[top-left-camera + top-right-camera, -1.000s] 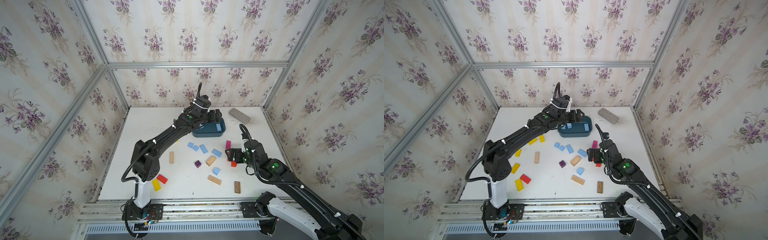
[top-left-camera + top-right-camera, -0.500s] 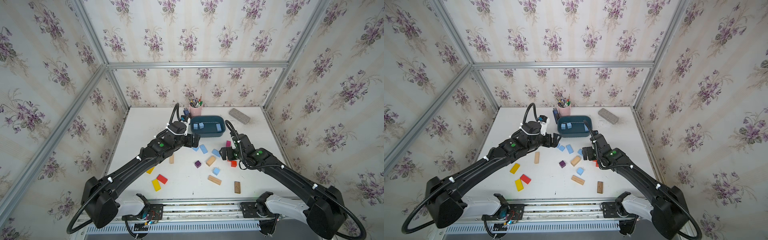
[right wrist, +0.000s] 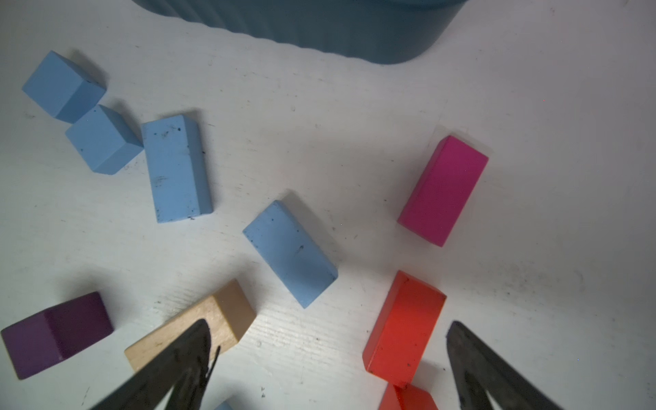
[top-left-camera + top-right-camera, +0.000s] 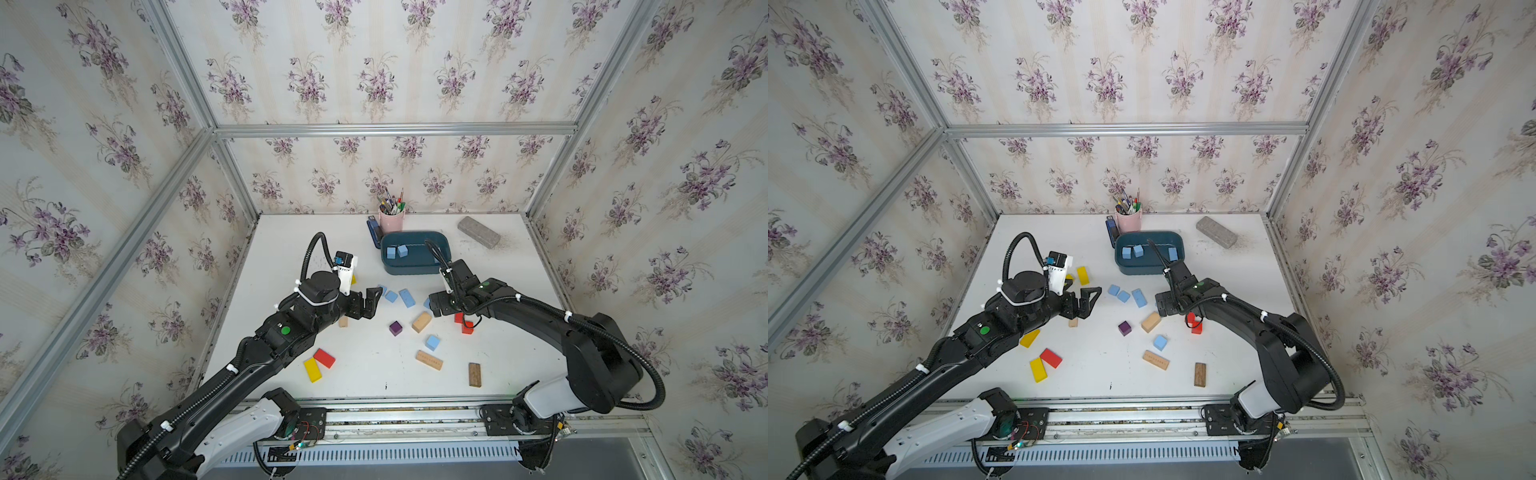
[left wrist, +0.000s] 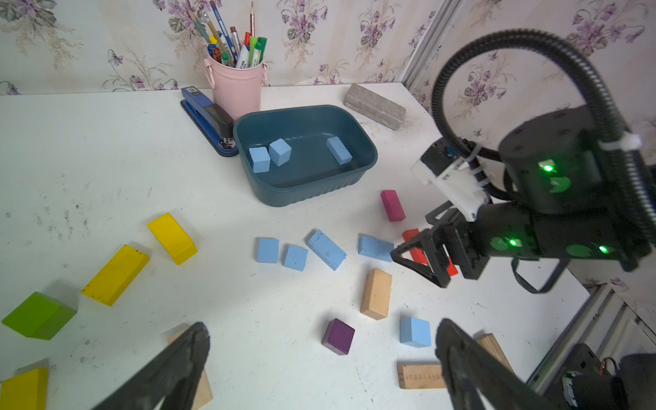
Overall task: Pick out the blue building blocks
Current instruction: Pick up the building block from the center of the board.
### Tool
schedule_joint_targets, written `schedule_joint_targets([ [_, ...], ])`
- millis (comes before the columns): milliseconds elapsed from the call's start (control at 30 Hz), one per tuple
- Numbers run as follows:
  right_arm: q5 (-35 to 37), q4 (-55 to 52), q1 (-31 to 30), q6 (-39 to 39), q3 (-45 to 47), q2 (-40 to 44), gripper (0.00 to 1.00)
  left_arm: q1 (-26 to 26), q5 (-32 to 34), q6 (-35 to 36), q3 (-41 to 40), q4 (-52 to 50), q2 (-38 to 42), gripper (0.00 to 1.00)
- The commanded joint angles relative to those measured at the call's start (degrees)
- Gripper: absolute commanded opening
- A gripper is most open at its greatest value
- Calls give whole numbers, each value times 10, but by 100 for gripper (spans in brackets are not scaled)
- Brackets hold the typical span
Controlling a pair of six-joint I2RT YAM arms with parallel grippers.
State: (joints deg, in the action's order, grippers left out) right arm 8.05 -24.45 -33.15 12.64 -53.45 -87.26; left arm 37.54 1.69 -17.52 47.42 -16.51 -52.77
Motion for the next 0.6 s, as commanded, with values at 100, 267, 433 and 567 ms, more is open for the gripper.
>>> schedule_joint_targets([
  [100,-6,9,-1,-22,-26,-49,90,1,-100,56,-21,18,30,99],
  [267,-22,13,-1,-25,-35,-79,82,0,-158,58,-24,18,30,99],
  [433,-32,18,-2,-25,-39,-99,74,1,-180,56,-15,9,15,99],
  [567,-36,23,-2,-25,-38,-111,65,1,-206,73,12,-37,-2,99],
])
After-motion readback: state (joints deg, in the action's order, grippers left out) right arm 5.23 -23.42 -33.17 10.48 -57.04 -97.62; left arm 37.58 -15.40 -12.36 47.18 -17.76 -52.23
